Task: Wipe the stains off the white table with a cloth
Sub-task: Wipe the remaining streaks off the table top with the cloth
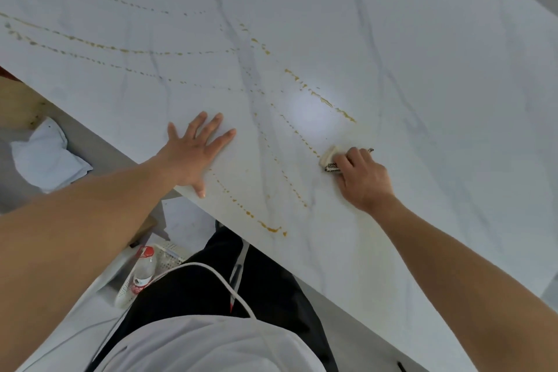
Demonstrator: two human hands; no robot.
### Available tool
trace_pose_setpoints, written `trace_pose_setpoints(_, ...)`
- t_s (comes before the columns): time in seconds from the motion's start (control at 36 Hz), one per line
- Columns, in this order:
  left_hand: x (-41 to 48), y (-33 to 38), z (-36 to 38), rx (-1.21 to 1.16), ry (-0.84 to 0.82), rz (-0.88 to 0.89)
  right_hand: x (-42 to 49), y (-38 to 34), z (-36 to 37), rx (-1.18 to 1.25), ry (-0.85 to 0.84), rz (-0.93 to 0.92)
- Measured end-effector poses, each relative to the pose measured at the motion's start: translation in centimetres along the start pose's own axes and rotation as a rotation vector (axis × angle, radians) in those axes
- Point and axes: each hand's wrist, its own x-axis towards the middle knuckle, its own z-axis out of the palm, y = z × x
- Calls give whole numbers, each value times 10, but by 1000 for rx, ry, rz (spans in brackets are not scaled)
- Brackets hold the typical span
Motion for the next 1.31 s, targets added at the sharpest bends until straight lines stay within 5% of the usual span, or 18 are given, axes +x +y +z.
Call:
trace_pose_setpoints(0.08,1,-1,3,-16,4,-1,7,11,-6,10,-12,34)
trace_pose_setpoints(0.19,3,-1,5,-23,9,3,19,-2,-8,181,131,541)
trace_pose_setpoints(0.25,4,-1,6,-25,16,7,20,-13,-5,198,184,638)
trace_pose_setpoints(0.5,5,-4,9,-25,26,14,-10,-21,9,-32,20,-7)
trace_pose_setpoints(0.69,7,-4,12,-32,45,17,1,-30,6,91,161,543)
trace_pose_setpoints(0.83,8,-5,12,-28,46,20,-24,-48,20,-41,37,30)
trace_pose_setpoints(0.92,6,-5,13,-25,56,23,-25,-44,19,-34,5,-76)
trace_pose_setpoints(0.97,7,-6,13,-27,60,28,-19,-41,14,5,10,37)
trace_pose_setpoints(1.08,7,-7,15,-32,68,26,-8,-55,12,178,173,554)
trace_pose_setpoints(1.14,6,-6,15,-39,65,28,-9,-70,14,173,191,611)
trace_pose_setpoints(1.31,8,-7,16,-63,51,29,-43,-97,32,15,5,62)
